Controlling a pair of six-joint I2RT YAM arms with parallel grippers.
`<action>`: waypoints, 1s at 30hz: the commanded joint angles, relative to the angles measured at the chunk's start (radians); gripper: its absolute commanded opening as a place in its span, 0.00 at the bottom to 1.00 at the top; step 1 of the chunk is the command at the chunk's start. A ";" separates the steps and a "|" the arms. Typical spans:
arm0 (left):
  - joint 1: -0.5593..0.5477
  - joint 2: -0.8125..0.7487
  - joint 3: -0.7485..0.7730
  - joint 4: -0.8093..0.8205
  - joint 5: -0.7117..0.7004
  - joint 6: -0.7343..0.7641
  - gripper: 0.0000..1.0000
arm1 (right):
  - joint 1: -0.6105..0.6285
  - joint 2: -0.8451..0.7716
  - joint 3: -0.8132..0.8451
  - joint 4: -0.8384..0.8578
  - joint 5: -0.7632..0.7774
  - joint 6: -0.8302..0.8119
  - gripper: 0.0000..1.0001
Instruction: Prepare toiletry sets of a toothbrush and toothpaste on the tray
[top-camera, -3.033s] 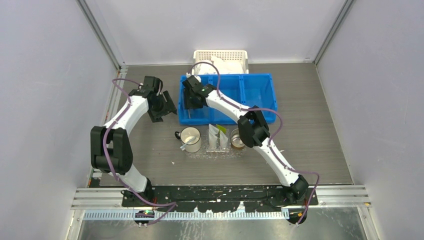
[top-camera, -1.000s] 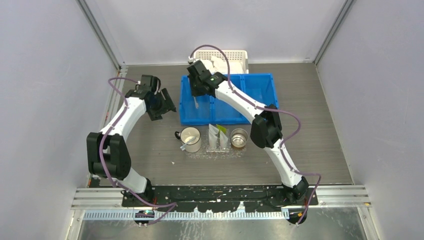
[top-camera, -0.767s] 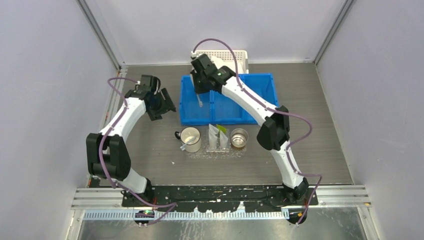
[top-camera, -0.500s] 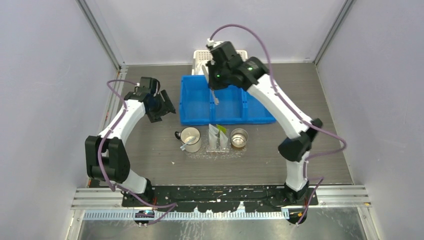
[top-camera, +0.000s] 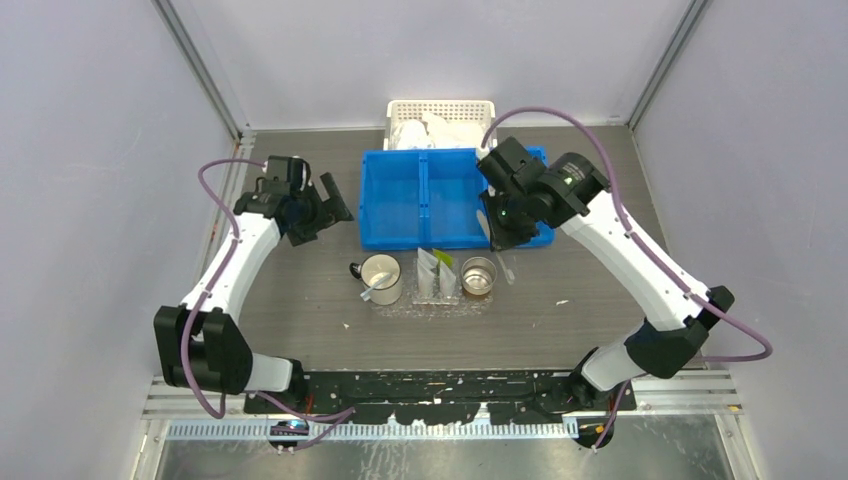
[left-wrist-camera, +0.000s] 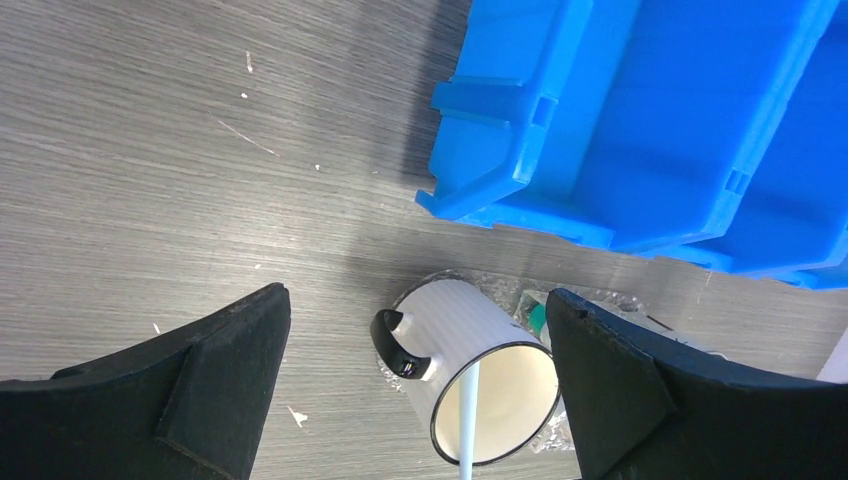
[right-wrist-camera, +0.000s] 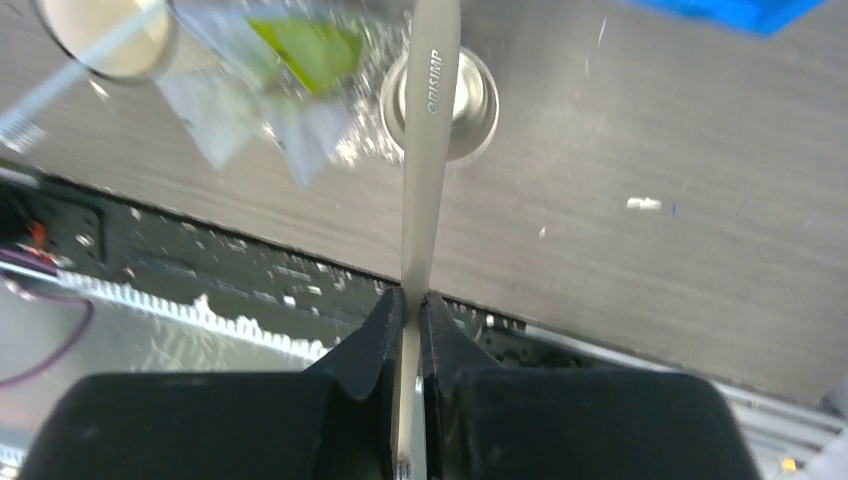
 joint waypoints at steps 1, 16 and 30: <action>0.010 -0.050 0.010 -0.005 -0.003 0.021 1.00 | 0.001 -0.033 -0.101 -0.105 -0.084 0.033 0.07; 0.012 -0.077 -0.027 0.000 0.005 0.023 1.00 | 0.010 0.009 -0.286 -0.088 -0.227 0.005 0.07; 0.031 -0.077 -0.031 0.000 0.007 0.038 1.00 | 0.000 0.201 -0.280 -0.013 -0.258 -0.080 0.07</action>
